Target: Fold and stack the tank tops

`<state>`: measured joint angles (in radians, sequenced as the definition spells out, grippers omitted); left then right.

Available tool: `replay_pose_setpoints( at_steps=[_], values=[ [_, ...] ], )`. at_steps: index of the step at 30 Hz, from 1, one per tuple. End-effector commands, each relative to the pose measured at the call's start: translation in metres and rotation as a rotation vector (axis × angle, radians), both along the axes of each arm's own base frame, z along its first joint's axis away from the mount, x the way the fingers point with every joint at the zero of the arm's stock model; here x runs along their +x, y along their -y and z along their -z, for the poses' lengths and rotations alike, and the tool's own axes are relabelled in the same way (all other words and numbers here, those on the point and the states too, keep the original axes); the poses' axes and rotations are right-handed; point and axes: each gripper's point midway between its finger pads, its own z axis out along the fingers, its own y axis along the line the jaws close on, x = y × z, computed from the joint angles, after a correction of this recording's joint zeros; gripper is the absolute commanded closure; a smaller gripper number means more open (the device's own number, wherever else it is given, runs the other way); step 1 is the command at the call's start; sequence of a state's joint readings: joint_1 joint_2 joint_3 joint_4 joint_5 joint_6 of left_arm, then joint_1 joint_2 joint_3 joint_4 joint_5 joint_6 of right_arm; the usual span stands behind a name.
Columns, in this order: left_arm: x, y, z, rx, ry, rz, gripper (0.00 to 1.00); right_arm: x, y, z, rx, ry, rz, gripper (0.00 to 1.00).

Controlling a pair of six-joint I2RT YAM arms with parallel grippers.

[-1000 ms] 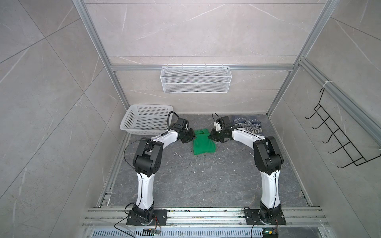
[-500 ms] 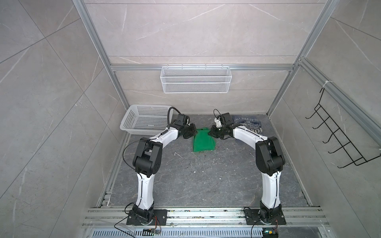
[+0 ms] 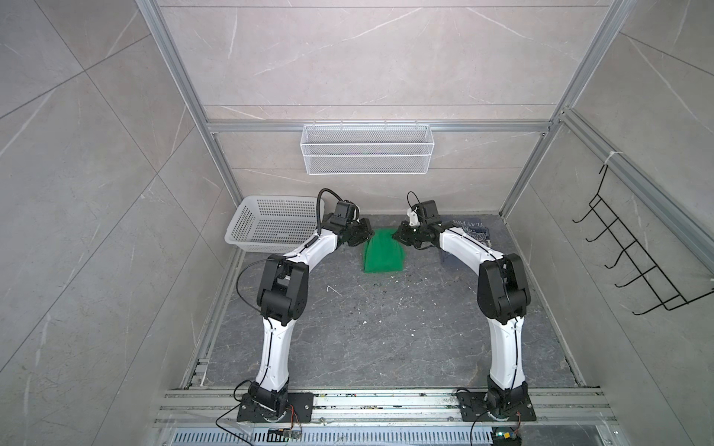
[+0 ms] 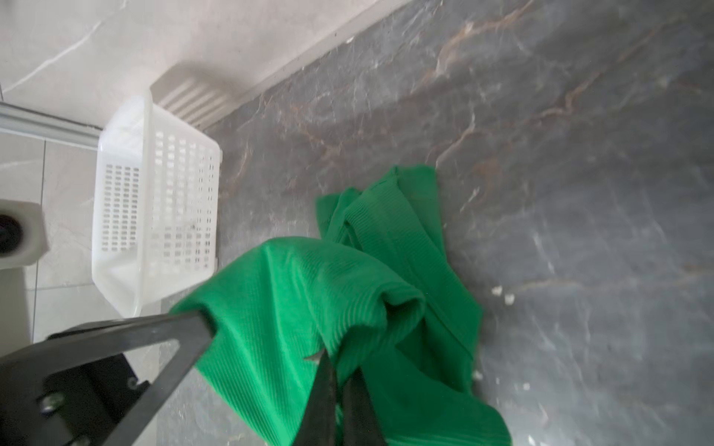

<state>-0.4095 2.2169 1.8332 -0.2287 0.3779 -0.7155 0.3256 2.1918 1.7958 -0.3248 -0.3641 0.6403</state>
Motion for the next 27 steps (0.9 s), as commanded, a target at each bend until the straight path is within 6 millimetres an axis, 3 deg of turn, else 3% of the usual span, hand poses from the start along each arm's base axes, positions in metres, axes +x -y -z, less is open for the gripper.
replay_pose_setpoints(
  at_steps=[1,4,8,12,13,14,17,19,27],
  values=[
    [0.01,-0.002,0.022,0.01,-0.047,0.013,0.94,-0.001,-0.004,0.033,0.004,-0.092,0.002,1.0],
    [0.015,-0.005,0.044,0.035,-0.073,0.001,0.86,0.0,-0.004,0.047,0.0,-0.115,0.005,0.96],
    [0.02,-0.014,0.058,0.054,-0.096,-0.022,0.73,0.004,0.0,0.057,-0.026,-0.141,0.015,0.65],
    [0.016,-0.026,0.049,0.093,-0.095,-0.034,0.55,0.0,0.008,0.046,-0.051,-0.125,0.018,0.46],
    [0.014,-0.029,0.03,0.095,-0.069,-0.037,0.51,-0.002,0.01,0.041,-0.057,-0.111,0.017,0.42],
    [0.01,-0.03,0.023,0.095,-0.061,-0.036,0.45,-0.005,0.011,0.039,-0.061,-0.106,0.015,0.38],
    [-0.002,-0.036,0.003,0.086,-0.043,-0.041,0.34,-0.012,0.015,0.032,-0.077,-0.083,0.003,0.31],
    [-0.01,-0.037,0.002,0.079,-0.04,-0.039,0.29,-0.015,0.018,0.031,-0.093,-0.068,-0.004,0.27],
    [-0.026,-0.03,0.045,0.057,-0.135,-0.008,0.23,-0.02,0.013,0.058,-0.095,-0.107,-0.036,0.22]
  ],
)
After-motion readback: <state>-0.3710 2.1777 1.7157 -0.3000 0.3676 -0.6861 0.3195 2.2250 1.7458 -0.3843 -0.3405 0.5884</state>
